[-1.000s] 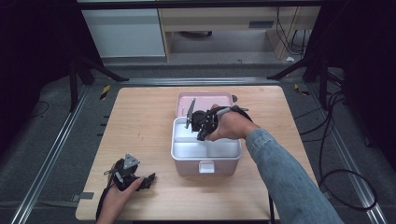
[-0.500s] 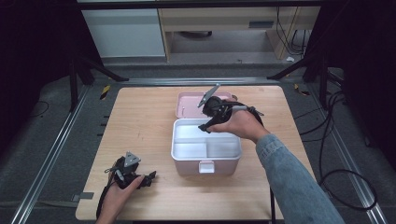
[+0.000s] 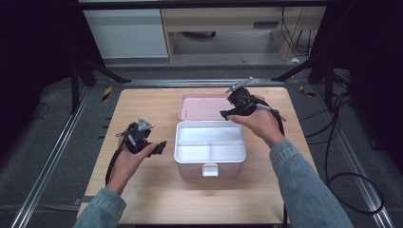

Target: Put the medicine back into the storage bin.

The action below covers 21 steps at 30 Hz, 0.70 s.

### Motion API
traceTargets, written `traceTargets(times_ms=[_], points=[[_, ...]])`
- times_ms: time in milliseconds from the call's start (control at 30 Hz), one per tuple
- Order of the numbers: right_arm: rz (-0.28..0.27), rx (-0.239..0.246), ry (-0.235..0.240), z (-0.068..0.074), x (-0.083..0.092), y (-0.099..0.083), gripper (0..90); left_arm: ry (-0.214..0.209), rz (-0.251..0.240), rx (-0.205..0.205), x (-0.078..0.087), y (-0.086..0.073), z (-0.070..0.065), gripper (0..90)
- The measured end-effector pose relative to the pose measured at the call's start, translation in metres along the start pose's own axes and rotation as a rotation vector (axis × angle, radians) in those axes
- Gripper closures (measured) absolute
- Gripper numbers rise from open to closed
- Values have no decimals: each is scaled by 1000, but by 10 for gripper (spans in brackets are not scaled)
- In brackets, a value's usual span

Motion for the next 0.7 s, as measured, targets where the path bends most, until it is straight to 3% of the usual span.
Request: traceTargets(times_ms=[100,267,300,433,533,700], points=[[-25,-41,-20,-11,-1,-2,415,11,3,10,-10,19,4,78],[-54,-110,-33,-32,-4,-3,572,-37,-22,109,-24,54,14,116],[-62,-139,-54,-41,-8,-3,604,-42,-29,120,-27,61,15,128],[-90,-188,-69,-51,-13,-2,631,-53,-49,148,-37,89,17,158],[-102,-226,-78,-59,-21,-2,617,-49,-52,158,-47,103,14,233],[-86,-253,-100,-66,-33,-4,572,-9,-42,116,-62,112,7,337]])
Point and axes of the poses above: each handheld gripper's, and its own axes: x roughly backward along the jaws, y roughly out of its top, z roughly to its left, the point moved 2 cm from there along -x, roughly forward along the jaws, and after that the axes turned 8 degrees about y, right-handed, at the moved point
